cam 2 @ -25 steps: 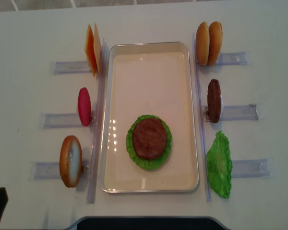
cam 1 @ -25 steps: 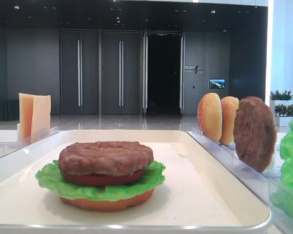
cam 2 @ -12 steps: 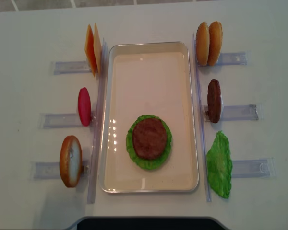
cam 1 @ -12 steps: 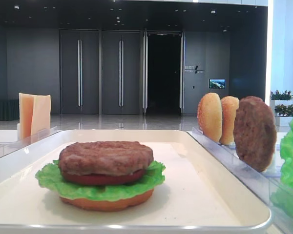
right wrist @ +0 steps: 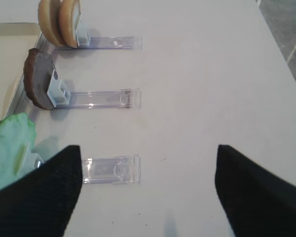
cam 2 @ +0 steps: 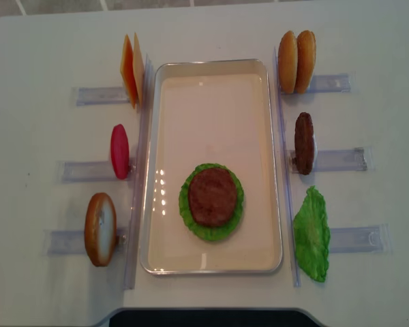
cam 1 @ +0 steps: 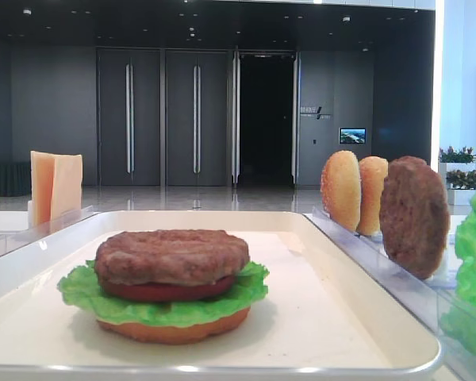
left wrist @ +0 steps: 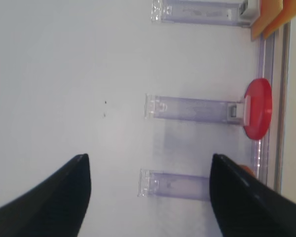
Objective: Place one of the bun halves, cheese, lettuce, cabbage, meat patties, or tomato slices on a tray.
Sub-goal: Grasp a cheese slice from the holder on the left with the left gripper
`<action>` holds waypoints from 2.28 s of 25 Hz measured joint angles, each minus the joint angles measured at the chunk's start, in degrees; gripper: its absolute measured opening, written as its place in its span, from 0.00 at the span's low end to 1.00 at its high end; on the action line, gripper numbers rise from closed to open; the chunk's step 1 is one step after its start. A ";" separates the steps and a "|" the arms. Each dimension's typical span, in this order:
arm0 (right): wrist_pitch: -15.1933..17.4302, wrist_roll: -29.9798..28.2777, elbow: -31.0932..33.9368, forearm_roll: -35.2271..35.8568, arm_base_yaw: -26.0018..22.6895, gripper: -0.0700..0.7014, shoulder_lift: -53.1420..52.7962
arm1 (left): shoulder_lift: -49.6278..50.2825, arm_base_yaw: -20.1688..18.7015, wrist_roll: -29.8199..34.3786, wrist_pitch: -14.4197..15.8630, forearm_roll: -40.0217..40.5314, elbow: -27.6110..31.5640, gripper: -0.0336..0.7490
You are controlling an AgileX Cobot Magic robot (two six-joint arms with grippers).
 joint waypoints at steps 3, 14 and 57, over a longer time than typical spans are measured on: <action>0.00 0.00 0.00 0.00 0.00 0.81 0.00 | 8.36 0.00 0.00 0.25 0.41 -6.80 0.77; 0.00 0.00 0.00 0.00 0.00 0.81 0.00 | 34.70 0.00 -0.87 0.25 0.40 -30.71 0.77; 0.00 0.00 0.00 0.00 0.00 0.81 0.00 | 49.07 -21.32 -24.64 0.25 2.09 -40.49 0.77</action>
